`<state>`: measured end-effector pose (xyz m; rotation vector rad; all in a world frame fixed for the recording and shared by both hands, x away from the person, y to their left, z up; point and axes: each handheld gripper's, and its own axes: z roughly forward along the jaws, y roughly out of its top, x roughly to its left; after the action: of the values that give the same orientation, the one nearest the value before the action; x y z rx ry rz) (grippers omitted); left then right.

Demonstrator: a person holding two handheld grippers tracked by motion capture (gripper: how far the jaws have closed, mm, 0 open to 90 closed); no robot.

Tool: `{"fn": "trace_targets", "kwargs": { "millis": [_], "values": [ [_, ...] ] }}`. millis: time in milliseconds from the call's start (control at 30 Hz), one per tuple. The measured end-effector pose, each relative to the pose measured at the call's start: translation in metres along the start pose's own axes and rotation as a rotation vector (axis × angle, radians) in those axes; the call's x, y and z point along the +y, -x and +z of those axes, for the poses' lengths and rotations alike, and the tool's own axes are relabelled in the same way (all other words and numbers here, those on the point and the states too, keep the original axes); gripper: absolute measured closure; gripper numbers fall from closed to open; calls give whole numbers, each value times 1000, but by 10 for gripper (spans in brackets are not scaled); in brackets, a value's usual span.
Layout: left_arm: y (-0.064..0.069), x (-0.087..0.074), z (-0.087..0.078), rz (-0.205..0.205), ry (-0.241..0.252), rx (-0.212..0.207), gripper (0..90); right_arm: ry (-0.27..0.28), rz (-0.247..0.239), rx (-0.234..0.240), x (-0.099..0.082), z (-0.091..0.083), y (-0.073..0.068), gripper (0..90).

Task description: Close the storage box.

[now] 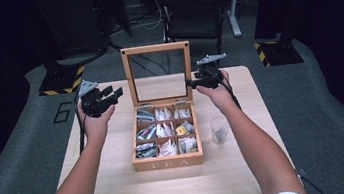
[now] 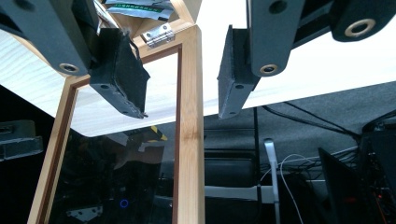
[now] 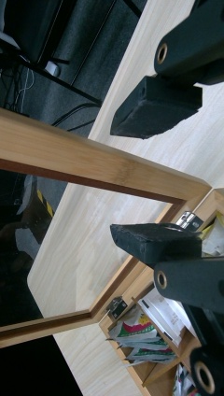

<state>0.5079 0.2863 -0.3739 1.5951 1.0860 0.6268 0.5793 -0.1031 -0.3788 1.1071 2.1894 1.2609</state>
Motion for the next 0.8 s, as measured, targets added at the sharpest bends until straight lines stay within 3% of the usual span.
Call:
{"fn": "trace_targets", "kwargs": {
  "millis": [467,800],
  "values": [
    [0,0,-2,3,-3,-2,523,-12,18,-9,-6,19,8,454],
    [0,0,-2,3,-2,-2,523,-2,2,8,-2,23,0,441]
  ]
}}
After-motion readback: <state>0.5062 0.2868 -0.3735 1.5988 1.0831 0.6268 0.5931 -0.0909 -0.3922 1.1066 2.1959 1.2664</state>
